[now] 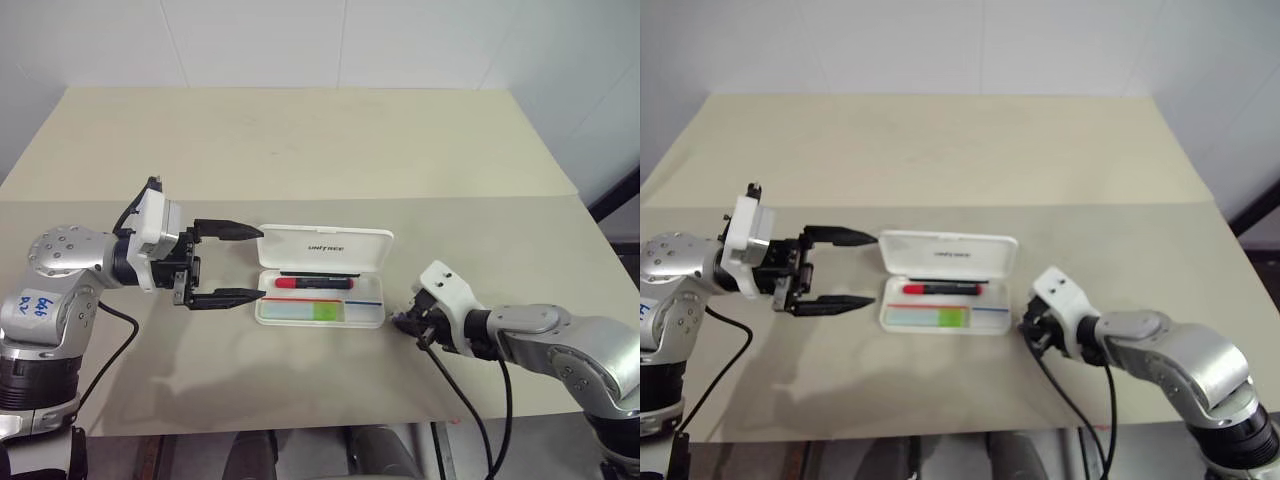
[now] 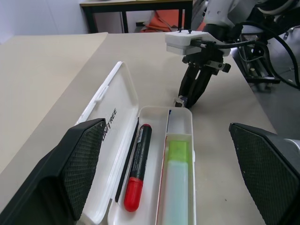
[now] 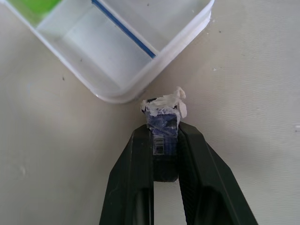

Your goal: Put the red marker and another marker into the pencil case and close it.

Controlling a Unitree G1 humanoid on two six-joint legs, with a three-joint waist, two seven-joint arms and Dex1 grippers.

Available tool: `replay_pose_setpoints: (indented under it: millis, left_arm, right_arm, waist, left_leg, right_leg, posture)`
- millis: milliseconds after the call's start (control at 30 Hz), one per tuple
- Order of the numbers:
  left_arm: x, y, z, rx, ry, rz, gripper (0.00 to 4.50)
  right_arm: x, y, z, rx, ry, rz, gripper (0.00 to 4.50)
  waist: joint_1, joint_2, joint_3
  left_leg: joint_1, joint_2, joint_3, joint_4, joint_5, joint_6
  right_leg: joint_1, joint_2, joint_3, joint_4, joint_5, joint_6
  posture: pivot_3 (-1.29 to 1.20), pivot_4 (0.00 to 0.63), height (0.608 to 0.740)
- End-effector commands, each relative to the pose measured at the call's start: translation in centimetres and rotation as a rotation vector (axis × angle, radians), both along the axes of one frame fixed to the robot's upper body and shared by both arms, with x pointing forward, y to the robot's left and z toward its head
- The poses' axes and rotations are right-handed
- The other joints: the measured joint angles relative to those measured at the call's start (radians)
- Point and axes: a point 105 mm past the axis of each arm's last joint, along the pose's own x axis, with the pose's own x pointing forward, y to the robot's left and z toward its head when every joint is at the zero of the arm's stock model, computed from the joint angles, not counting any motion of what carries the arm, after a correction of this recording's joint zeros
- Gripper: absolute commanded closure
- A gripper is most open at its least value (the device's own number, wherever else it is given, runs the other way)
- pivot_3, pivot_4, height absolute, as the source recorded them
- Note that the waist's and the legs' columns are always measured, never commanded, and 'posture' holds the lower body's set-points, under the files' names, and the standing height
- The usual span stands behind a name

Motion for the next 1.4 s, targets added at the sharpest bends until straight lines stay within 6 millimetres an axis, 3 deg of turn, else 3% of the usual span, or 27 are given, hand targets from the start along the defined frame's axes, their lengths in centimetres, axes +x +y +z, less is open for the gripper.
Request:
replay_pose_setpoints:
  millis: [33,233,400,567,967,1200,1400]
  left_arm:
    - [-0.3,-0.7,1.0,-0.003,-0.108,-0.039,0.00]
    - [-0.7,-0.1,0.0,0.023,-0.097,-0.044,0.00]
    - [-0.9,0.5,-0.6,0.036,-0.088,-0.012,0.00]
    - [-1.2,0.4,-0.9,0.045,-0.084,-0.009,0.00]
    - [-1.1,0.0,-0.6,0.042,-0.093,-0.006,0.00]
    - [-0.9,-0.2,-0.4,0.039,-0.103,-0.006,0.00]
    - [-0.9,-0.4,-0.3,0.036,-0.112,-0.002,0.00]
  right_arm:
    - [2.3,-3.3,2.2,-0.078,-0.116,-0.011,4.14]
    - [3.1,-0.7,4.3,-0.011,-0.158,0.189,4.14]
    - [1.8,3.5,4.0,0.039,-0.138,0.389,4.14]
    - [0.6,5.8,3.2,0.047,-0.115,0.497,4.14]
    - [0.8,7.8,2.6,0.052,-0.127,0.569,4.14]
    - [1.4,8.0,2.3,0.027,-0.145,0.593,4.14]
    - [2.2,7.7,2.9,0.012,-0.185,0.603,2.07]
  waist:
    - [0.003,0.000,0.000]
    - [-0.015,0.000,0.000]
    - [-0.014,0.000,0.000]
    - [-0.009,0.001,0.001]
    - [-0.013,0.001,0.001]
    - [-0.012,0.001,0.001]
    - [-0.013,0.001,0.001]
  left_leg:
    - [0.000,0.000,0.000,0.001,0.000,0.000]
    - [0.001,0.002,0.001,-0.001,0.000,0.001]
    - [0.000,0.003,0.001,-0.002,0.000,0.001]
    - [-0.001,0.003,0.001,0.000,0.000,0.001]
    - [0.000,0.003,0.001,0.001,0.000,0.001]
    - [0.000,0.003,0.001,0.003,0.000,0.001]
    - [0.000,0.003,0.001,0.002,0.000,0.001]
  right_leg:
    - [0.001,0.000,0.000,-0.001,0.000,0.000]
    - [0.001,0.001,0.000,-0.002,0.002,0.003]
    - [-0.002,0.002,0.000,0.001,0.000,0.001]
    - [-0.003,0.002,0.000,0.002,0.000,0.000]
    - [-0.003,0.002,0.000,0.004,0.000,0.000]
    - [-0.004,0.002,0.000,0.008,0.000,0.000]
    - [-0.004,0.002,0.000,0.008,0.000,0.000]
  posture:
    - [0.00,0.150,0.740]
    - [0.00,0.150,0.740]
    - [0.00,0.150,0.740]
    - [0.00,0.150,0.740]
    - [0.00,0.150,0.740]
    - [0.00,0.150,0.740]
    - [0.00,0.150,0.740]
